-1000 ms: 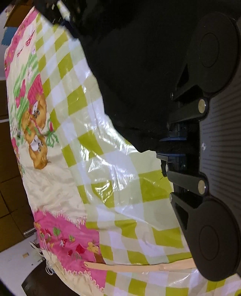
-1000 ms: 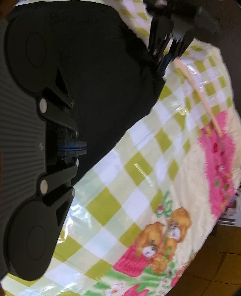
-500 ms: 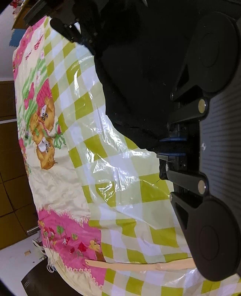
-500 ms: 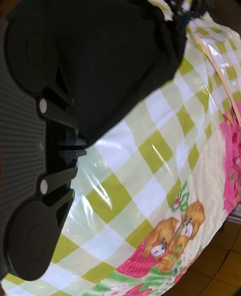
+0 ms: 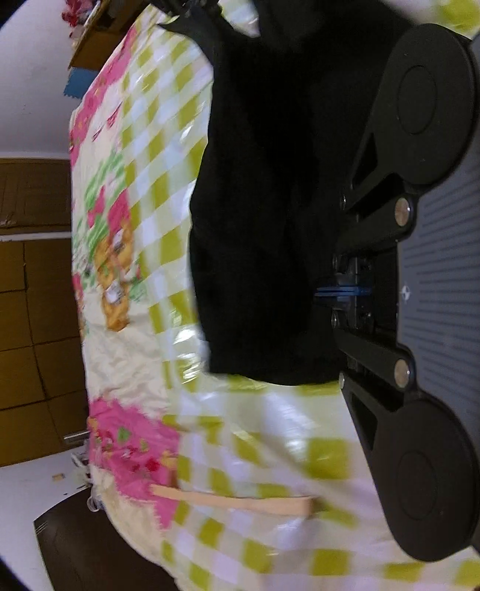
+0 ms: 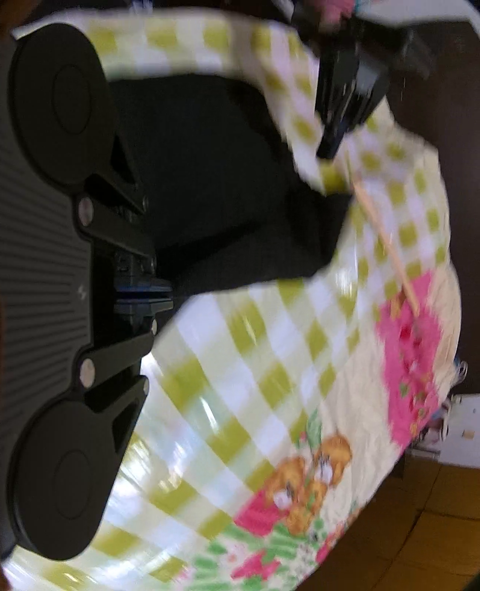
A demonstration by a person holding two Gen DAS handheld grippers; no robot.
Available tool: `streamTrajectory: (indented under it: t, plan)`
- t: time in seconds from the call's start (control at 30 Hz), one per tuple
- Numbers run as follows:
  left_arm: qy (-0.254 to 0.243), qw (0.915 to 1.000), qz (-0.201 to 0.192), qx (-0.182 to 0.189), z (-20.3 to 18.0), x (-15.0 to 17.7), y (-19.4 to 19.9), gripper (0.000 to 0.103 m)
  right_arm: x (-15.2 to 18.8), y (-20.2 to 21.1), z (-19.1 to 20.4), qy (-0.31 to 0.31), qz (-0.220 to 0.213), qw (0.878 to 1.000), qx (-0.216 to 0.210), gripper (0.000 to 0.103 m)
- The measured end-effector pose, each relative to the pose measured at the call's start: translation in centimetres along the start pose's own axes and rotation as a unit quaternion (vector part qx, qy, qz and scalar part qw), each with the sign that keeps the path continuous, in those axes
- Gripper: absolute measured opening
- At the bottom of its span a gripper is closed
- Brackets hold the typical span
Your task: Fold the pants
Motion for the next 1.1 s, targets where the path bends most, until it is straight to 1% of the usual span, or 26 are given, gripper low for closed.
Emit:
streamTrajectory:
  t: [0.07, 0.1, 0.13, 0.17, 0.2, 0.27, 0.3, 0.33, 0.4, 0.43, 0.47, 0.5, 0.53, 0.57, 0.6, 0.63, 0.67, 0.77, 0.8, 0.9, 0.93, 0.97, 1.0, 1.03, 1.07, 1.1]
  plan:
    - [-0.003, 0.9999, 0.01, 0.006, -0.9, 2.2, 0.7, 0.016, 1.7, 1.1, 2.9, -0.01, 0.013, 0.999, -0.027, 0.0]
    - [-0.004, 0.9998, 0.016, 0.013, -1.3, 3.0, 0.7, 0.018, 2.7, 1.3, 4.1, -0.025, 0.022, 0.998, -0.044, 0.0]
    - [-0.009, 0.9996, 0.021, 0.014, -1.7, 3.7, 0.6, 0.018, 3.8, 1.1, 5.3, -0.039, 0.038, 0.997, -0.061, 0.0]
    - [-0.016, 0.9994, 0.025, 0.016, -2.1, 4.0, 0.4, 0.018, 4.7, 0.7, 6.4, -0.038, 0.053, 0.996, -0.069, 0.001]
    - [-0.021, 0.9992, 0.027, 0.021, -2.4, 4.1, 0.1, 0.018, 5.7, 0.0, 7.5, -0.035, 0.068, 0.994, -0.076, 0.001]
    - [-0.028, 0.999, 0.021, 0.029, -2.8, 3.8, -0.3, 0.02, 6.9, -1.2, 9.1, -0.037, 0.093, 0.991, -0.088, 0.001]
    - [-0.026, 0.9991, 0.014, 0.031, -2.6, 3.3, -0.6, 0.021, 6.8, -1.5, 9.5, -0.036, 0.092, 0.991, -0.087, 0.001]
    - [-0.021, 0.9991, 0.009, 0.036, -2.3, 2.6, -1.1, 0.023, 6.3, -1.6, 9.7, -0.028, 0.08, 0.993, -0.085, 0.003]
    - [-0.02, 0.9988, -0.003, 0.045, -1.4, 0.9, -2.4, 0.031, 4.4, -1.9, 9.0, -0.028, 0.052, 0.995, -0.081, 0.006]
    - [-0.022, 0.9988, -0.006, 0.043, -0.8, -0.1, -3.4, 0.037, 3.6, -2.4, 8.4, -0.031, 0.044, 0.996, -0.073, 0.011]
    - [-0.028, 0.9989, -0.009, 0.038, -0.2, -1.1, -4.4, 0.04, 2.8, -2.9, 7.8, -0.026, 0.035, 0.997, -0.057, 0.018]
    - [-0.036, 0.9988, -0.015, 0.029, 0.5, -2.3, -5.4, 0.044, 2.1, -3.5, 7.2, -0.018, 0.027, 0.999, -0.04, 0.022]
    - [-0.039, 0.9988, -0.018, 0.025, 1.2, -3.3, -6.3, 0.055, 1.5, -4.1, 6.6, -0.012, 0.022, 0.999, -0.027, 0.031]
    - [-0.036, 0.9988, -0.015, 0.03, 2.0, -4.2, -7.5, 0.061, 1.3, -4.6, 6.0, -0.007, 0.016, 1.0, -0.015, 0.038]
    - [-0.033, 0.9986, -0.007, 0.041, 2.6, -5.0, -8.8, 0.072, 1.0, -5.0, 5.4, -0.008, 0.011, 1.0, -0.006, 0.041]
    - [-0.034, 0.9984, 0.0, 0.045, 3.1, -5.5, -9.9, 0.074, 0.9, -5.5, 4.8, -0.014, 0.011, 1.0, -0.01, 0.042]
    - [-0.039, 0.9984, 0.006, 0.041, 3.5, -6.0, -11.1, 0.074, 1.1, -6.1, 4.5, -0.02, 0.014, 1.0, -0.016, 0.045]
    - [-0.052, 0.9973, 0.028, 0.043, 4.0, -6.7, -14.3, 0.077, 1.6, -7.8, 3.9, -0.019, 0.023, 0.999, -0.018, 0.047]
    - [-0.051, 0.9967, 0.041, 0.048, 4.1, -6.7, -15.3, 0.082, 1.9, -8.1, 3.7, -0.02, 0.025, 0.999, -0.018, 0.047]
    - [-0.04, 0.9956, 0.069, 0.05, 4.0, -5.9, -17.6, 0.082, 2.8, -9.4, 3.2, -0.032, 0.036, 0.999, -0.022, 0.049]
    - [-0.036, 0.9958, 0.072, 0.045, 3.9, -5.5, -18.0, 0.08, 3.2, -9.6, 3.1, -0.033, 0.037, 0.999, -0.023, 0.049]
    - [-0.031, 0.9963, 0.071, 0.037, 3.6, -5.2, -18.3, 0.075, 3.5, -9.8, 3.1, -0.033, 0.04, 0.998, -0.022, 0.049]
    - [-0.027, 0.9965, 0.072, 0.034, 3.2, -4.9, -18.4, 0.058, 3.7, -9.6, 3.2, -0.032, 0.04, 0.998, -0.021, 0.049]
    - [-0.023, 0.9964, 0.075, 0.033, 3.0, -4.7, -18.4, 0.048, 3.8, -9.9, 3.2, -0.03, 0.041, 0.999, -0.019, 0.048]
    - [-0.022, 0.9967, 0.071, 0.033, 2.7, -4.6, -18.2, 0.044, 3.8, -10.1, 3.2, -0.028, 0.043, 0.999, -0.015, 0.038]
    - [-0.023, 0.997, 0.066, 0.034, 2.4, -4.6, -17.7, 0.035, 3.8, -10.2, 3.4, -0.026, 0.048, 0.998, -0.01, 0.028]
Point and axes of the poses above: each gripper's, at about its wrist camera, not at the fingertips, and y roughly against the way its jaws point, z to its left, x to its underside, the point moved 2 cm from there along -y, roughly the way its jaws point, and after that the axes turned 10 degrees about -z, right-handed, at the moved point
